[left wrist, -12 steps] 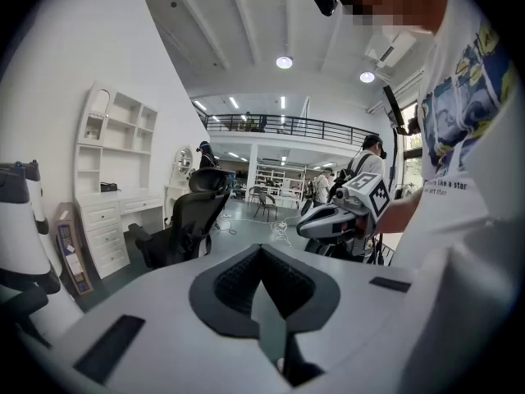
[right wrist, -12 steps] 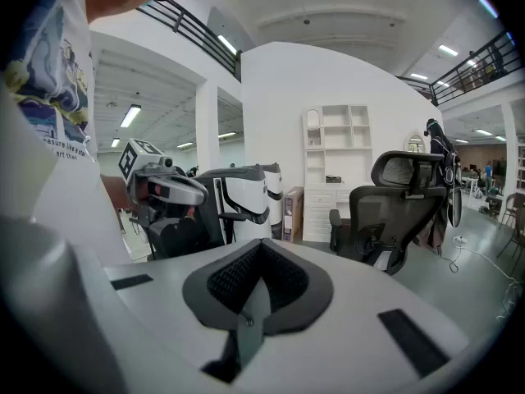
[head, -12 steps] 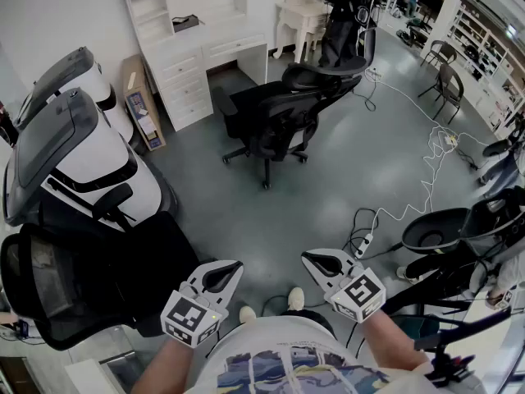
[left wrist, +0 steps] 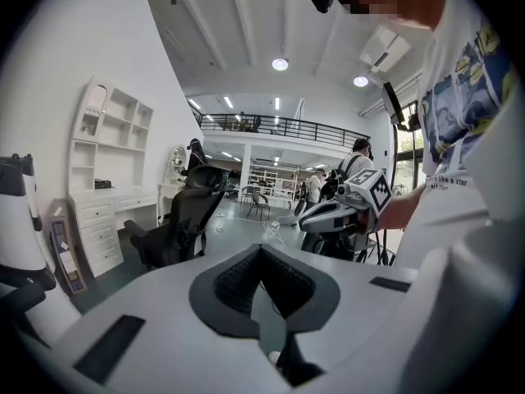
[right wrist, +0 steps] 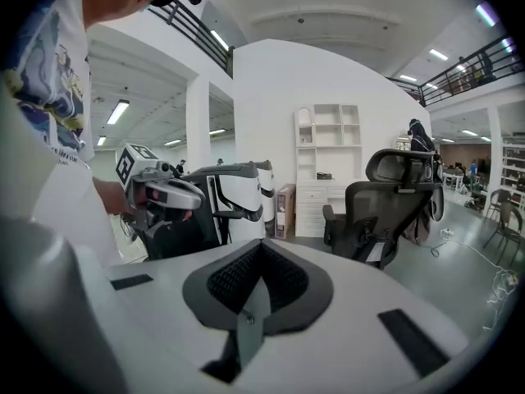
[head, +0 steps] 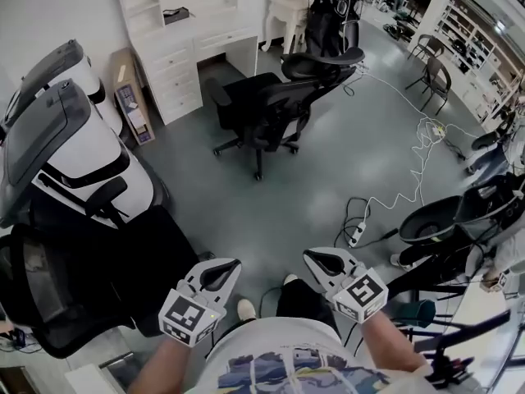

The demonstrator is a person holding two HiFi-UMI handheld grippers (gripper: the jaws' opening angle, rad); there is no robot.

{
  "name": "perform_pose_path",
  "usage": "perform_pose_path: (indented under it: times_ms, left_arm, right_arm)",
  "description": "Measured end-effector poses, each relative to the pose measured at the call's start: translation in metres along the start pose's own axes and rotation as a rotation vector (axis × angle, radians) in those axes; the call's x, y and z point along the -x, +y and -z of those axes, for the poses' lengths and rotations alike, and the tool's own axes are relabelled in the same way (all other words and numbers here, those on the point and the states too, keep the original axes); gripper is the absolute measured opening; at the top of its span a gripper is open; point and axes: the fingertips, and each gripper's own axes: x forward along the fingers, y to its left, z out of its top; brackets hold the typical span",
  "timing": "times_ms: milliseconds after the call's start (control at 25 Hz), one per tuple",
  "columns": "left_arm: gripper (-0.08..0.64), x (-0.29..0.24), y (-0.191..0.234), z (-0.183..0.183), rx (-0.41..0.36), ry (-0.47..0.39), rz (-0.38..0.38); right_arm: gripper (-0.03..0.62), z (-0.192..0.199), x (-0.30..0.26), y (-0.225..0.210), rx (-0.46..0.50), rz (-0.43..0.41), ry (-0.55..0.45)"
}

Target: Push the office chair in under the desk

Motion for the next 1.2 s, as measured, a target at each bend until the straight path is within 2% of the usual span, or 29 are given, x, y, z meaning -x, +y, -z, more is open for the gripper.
perform_pose_path:
  times_ms: [160, 360, 440, 640, 880, 1200]
  left_arm:
    - [0.014, -0.012, 0.007, 0.002, -0.001, -0.002, 0.003]
    - [0.015, -0.046, 0.028, -0.006, -0.011, 0.006, -0.011]
    - [0.016, -0.064, 0.040, -0.013, -0.012, 0.006, -0.019]
    - [0.027, -0.121, 0.073, -0.038, -0.041, 0.026, -0.050]
    - [0.102, -0.184, 0.110, -0.076, -0.063, 0.035, -0.098]
    - [0.135, -0.237, 0.165, -0.093, -0.044, 0.065, -0.194]
  right_arm:
    - [0.025, 0.006, 0.003, -0.017, -0.050, 0.043, -0.002]
    - [0.038, 0.000, -0.009, -0.066, -0.102, 0.080, -0.050]
    - [0.181, -0.003, -0.018, -0.094, -0.111, 0.095, -0.059]
    - [0.186, -0.016, -0.038, -0.170, -0.130, 0.121, -0.087]
    - [0.213, -0.029, -0.055, -0.254, -0.138, 0.125, -0.099]
    - [0.237, -0.034, -0.085, -0.340, -0.156, 0.142, -0.106]
